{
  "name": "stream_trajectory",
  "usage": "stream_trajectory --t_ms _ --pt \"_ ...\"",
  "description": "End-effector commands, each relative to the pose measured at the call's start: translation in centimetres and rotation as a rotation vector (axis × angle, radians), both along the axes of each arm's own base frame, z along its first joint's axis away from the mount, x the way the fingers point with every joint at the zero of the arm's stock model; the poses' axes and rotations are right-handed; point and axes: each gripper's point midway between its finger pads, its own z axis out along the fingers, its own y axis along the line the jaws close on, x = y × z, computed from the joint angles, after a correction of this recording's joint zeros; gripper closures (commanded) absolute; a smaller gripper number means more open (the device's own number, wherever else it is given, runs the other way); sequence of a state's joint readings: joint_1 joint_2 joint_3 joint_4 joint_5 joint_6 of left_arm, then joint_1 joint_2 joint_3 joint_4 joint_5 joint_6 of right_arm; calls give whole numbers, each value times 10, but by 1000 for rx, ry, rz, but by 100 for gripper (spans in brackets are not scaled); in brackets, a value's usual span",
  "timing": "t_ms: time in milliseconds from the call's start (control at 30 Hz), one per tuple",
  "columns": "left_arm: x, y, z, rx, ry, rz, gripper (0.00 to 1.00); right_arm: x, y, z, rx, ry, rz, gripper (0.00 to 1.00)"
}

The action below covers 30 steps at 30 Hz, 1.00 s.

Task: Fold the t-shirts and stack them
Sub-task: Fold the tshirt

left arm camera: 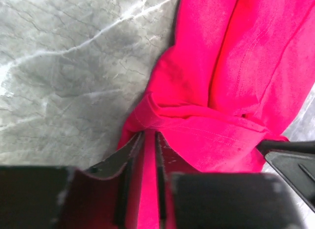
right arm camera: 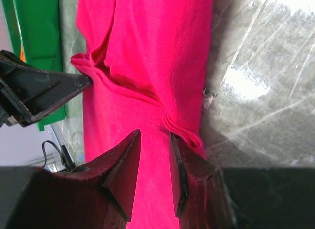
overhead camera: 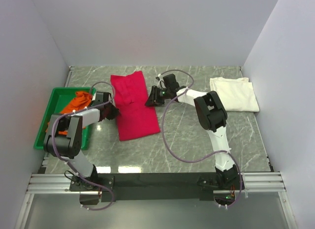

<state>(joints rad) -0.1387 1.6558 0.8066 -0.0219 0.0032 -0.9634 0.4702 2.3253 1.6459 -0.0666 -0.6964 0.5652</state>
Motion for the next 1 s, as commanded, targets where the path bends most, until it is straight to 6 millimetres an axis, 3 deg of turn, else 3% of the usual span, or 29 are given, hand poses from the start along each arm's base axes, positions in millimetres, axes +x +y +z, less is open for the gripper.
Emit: stream_trajectory --t_ms 0,67,100,133,200,233,300,433,500,533,600,667,700,833,967 --pt "1 8 10 49 0 -30 78 8 -1 66 67 -123 -17 63" --pt "-1 3 36 38 -47 -55 70 -2 -4 80 90 -134 -7 63" --pt "-4 3 45 46 -61 -65 67 -10 -5 103 117 -143 -9 63" --pt "-12 2 61 49 -80 -71 60 -18 -5 105 139 -152 -4 63" --pt "-24 -3 75 34 -99 -91 54 -37 -3 131 202 -153 11 64" --pt "-39 -10 84 15 -114 -118 53 -50 -3 125 219 -140 22 65" --pt "-58 -25 89 -11 -118 -162 53 -79 9 138 272 -118 74 66" --pt "-110 -53 73 -74 -70 -245 59 -130 27 117 264 -59 160 67" --pt "-125 -68 64 -116 -57 -279 63 -151 41 101 241 -32 210 69" --pt "-135 -67 46 -112 -18 -277 70 -157 44 92 231 -14 226 72" --pt "-139 -66 33 -122 7 -256 76 -170 53 70 218 36 257 76" --pt "-145 -62 15 -117 51 -223 82 -175 58 55 211 73 281 80" --pt "-143 -62 12 -119 51 -213 83 -176 59 37 186 102 283 82" --pt "-154 -46 -15 -64 153 -135 90 -172 56 -3 110 159 266 90" --pt "-165 -36 -23 -65 189 -70 93 -168 46 -29 66 215 218 92"
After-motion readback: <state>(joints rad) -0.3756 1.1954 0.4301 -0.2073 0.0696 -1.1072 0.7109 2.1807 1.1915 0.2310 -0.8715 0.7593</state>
